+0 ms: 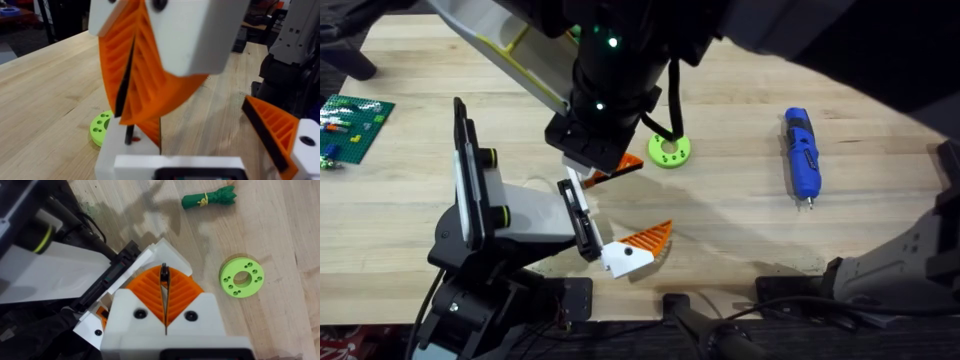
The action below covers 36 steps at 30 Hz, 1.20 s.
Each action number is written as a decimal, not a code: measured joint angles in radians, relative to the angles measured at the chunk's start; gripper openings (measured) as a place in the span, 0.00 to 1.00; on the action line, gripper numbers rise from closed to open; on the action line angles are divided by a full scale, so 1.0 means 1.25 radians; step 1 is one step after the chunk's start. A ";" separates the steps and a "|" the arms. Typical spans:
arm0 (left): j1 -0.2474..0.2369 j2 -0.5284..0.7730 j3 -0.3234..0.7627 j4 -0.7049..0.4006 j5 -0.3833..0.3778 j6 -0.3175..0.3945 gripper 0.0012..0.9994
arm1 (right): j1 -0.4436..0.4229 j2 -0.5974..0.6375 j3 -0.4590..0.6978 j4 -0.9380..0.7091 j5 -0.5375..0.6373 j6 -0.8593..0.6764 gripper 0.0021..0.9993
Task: Pick up the gripper from the table and insert it into the empty holder that is missing its gripper. Then pick up a screw, insert it into the mounting hole, and use the screwdriver to tighten it. Finally, clean up the table by picking up the vegetable and placing it into the bucket.
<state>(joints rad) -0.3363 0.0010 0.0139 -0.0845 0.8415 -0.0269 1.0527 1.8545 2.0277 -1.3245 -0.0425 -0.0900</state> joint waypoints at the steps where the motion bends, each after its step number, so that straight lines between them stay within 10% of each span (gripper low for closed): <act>1: 0.000 0.000 0.000 0.000 0.000 0.000 0.99 | 0.000 0.000 0.000 -0.001 0.000 0.000 0.01; 36: 0.000 0.000 0.000 0.000 0.000 -0.003 0.99 | -0.018 0.000 0.095 -0.088 0.000 0.000 0.01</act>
<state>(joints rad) -0.3363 0.0010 0.0139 -0.0839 0.8420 -0.0303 1.0302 1.8545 2.1468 -1.4348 -0.0425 -0.0898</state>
